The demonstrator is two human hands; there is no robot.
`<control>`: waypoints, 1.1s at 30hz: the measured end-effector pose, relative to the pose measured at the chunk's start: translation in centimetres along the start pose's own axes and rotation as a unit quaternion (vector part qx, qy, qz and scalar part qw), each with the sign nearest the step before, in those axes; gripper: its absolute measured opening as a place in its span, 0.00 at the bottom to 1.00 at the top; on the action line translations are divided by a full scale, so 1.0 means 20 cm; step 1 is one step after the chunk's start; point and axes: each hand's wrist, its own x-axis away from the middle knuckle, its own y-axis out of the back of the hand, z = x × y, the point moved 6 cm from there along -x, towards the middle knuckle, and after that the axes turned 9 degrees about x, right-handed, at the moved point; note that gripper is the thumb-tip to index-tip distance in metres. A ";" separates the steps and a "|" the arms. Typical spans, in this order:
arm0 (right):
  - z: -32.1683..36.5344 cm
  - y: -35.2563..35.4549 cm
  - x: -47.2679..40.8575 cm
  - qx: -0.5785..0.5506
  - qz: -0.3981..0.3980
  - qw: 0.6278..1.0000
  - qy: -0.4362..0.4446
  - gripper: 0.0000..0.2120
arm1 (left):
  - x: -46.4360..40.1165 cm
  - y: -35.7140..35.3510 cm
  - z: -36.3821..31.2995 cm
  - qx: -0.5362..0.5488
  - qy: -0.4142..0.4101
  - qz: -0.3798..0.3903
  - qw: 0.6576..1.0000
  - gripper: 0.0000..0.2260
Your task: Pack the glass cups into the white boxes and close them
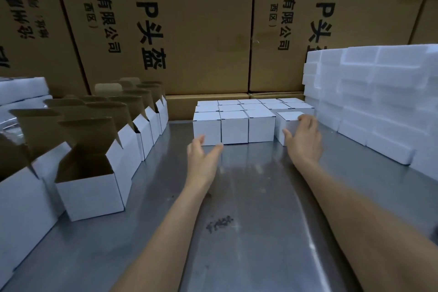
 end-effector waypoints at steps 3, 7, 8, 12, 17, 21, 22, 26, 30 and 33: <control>0.01 -0.05 -0.04 -0.011 0.004 1.000 0.012 0.21 | -0.11 0.02 0.01 -0.001 -0.002 -0.034 0.999 0.22; 0.02 -0.09 -0.08 0.001 0.006 0.999 0.033 0.21 | -0.22 -0.01 0.04 -0.060 0.005 -0.042 0.997 0.23; 0.02 -0.09 -0.09 0.004 0.007 0.999 0.032 0.21 | -0.24 -0.02 0.05 -0.078 0.005 -0.041 0.996 0.23; 0.02 -0.11 -0.10 0.027 0.012 0.999 0.036 0.21 | -0.28 -0.03 0.08 -0.103 0.008 -0.040 0.994 0.22; 0.02 -0.10 -0.10 0.034 0.005 0.999 0.042 0.20 | -0.28 -0.02 0.08 -0.104 0.009 -0.042 0.994 0.24; 0.02 -0.11 -0.11 0.040 0.020 0.998 0.047 0.22 | -0.28 -0.02 0.08 -0.103 0.011 -0.043 0.994 0.25; 0.02 -0.11 -0.10 0.044 0.023 0.998 0.048 0.24 | -0.28 -0.02 0.08 -0.102 0.014 -0.044 0.994 0.26; 0.06 -0.08 -0.05 0.069 0.003 0.996 0.057 0.28 | -0.25 -0.02 0.06 -0.092 0.016 -0.048 0.994 0.28; 0.06 -0.03 0.04 0.109 0.002 0.991 0.072 0.20 | -0.16 -0.05 0.02 -0.113 0.003 -0.014 0.993 0.24; 0.08 0.01 0.14 0.157 0.022 0.982 0.103 0.12 | -0.05 -0.07 0.00 -0.134 0.004 0.011 0.991 0.24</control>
